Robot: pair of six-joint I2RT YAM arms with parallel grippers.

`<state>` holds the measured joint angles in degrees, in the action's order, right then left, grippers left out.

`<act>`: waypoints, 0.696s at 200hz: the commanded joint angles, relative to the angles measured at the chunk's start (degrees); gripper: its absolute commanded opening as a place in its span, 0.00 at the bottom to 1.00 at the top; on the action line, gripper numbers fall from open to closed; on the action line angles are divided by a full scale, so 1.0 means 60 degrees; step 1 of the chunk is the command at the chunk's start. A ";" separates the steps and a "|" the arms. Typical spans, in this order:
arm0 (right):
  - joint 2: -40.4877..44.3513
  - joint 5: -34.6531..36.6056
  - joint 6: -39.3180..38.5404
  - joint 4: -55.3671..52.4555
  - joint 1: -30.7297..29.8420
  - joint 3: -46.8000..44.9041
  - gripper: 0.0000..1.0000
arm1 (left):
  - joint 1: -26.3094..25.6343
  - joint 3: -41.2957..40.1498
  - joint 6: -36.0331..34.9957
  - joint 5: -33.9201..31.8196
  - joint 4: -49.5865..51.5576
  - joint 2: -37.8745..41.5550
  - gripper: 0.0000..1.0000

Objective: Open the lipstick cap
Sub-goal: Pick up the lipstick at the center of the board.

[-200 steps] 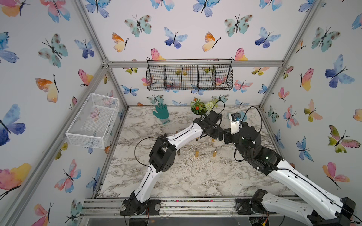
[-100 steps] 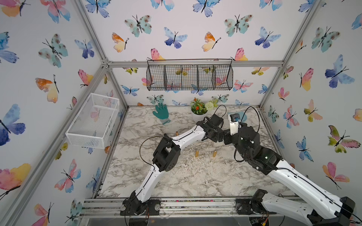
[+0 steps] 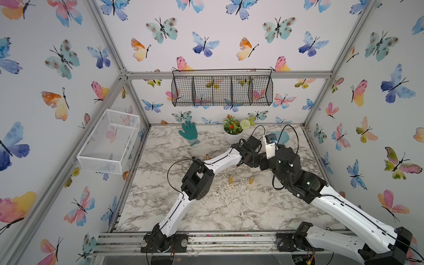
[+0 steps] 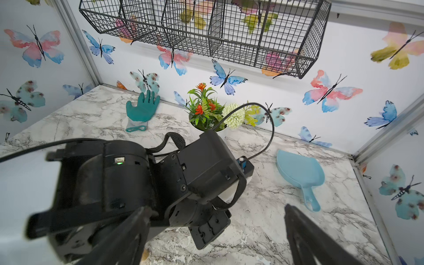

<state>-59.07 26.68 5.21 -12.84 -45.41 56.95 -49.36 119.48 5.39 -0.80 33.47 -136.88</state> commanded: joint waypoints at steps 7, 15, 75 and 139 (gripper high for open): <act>0.0033 -0.0081 -0.0105 0.0039 -0.0035 0.0048 0.93 | -0.0020 0.0258 -0.0048 -0.0115 -0.0027 -0.0097 0.35; 0.0017 -0.0095 -0.0107 0.0038 -0.0035 0.0054 0.93 | -0.0020 0.0257 -0.0048 -0.0117 -0.0027 -0.0097 0.33; -0.0064 -0.0198 -0.0193 0.0019 -0.0038 0.0037 0.93 | -0.0002 0.0184 -0.0023 -0.0188 -0.0202 -0.0213 0.23; -0.0249 -0.0326 -0.0326 -0.0093 -0.0035 0.0058 0.93 | 0.0290 -0.0227 0.0299 -0.0125 -0.0174 0.0586 0.11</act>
<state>-59.94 25.43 4.21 -12.84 -45.41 56.95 -48.90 119.46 5.54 -1.72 32.49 -136.99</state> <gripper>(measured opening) 0.927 0.201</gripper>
